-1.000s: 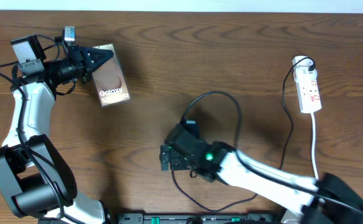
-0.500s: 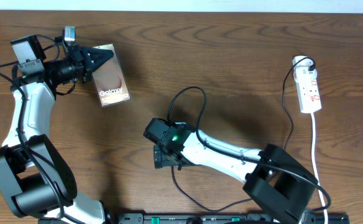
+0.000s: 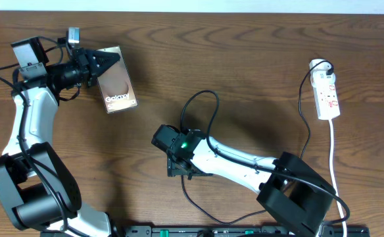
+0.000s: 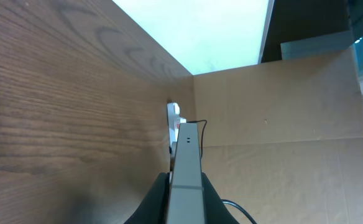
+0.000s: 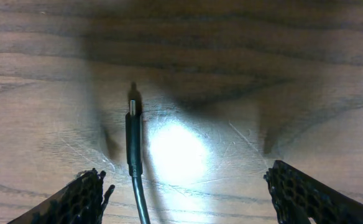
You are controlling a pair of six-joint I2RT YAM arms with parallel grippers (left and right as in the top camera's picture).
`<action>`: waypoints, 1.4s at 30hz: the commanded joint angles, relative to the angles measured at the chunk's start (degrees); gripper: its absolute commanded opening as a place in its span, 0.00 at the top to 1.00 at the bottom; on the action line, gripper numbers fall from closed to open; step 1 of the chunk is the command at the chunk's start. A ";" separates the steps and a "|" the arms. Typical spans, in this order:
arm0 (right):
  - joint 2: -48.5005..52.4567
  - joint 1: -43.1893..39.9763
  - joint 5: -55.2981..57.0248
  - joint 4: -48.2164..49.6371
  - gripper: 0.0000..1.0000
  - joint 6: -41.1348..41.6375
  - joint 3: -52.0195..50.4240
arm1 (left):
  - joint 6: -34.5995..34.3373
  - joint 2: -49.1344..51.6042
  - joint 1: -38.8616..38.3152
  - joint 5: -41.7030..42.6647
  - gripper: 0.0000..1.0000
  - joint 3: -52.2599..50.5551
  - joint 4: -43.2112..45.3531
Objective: Plug charger to phone and switch on socket
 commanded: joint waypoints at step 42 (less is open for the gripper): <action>3.28 -4.04 1.57 4.35 0.99 4.17 1.38 | 1.88 -0.96 0.31 2.69 0.93 0.15 0.09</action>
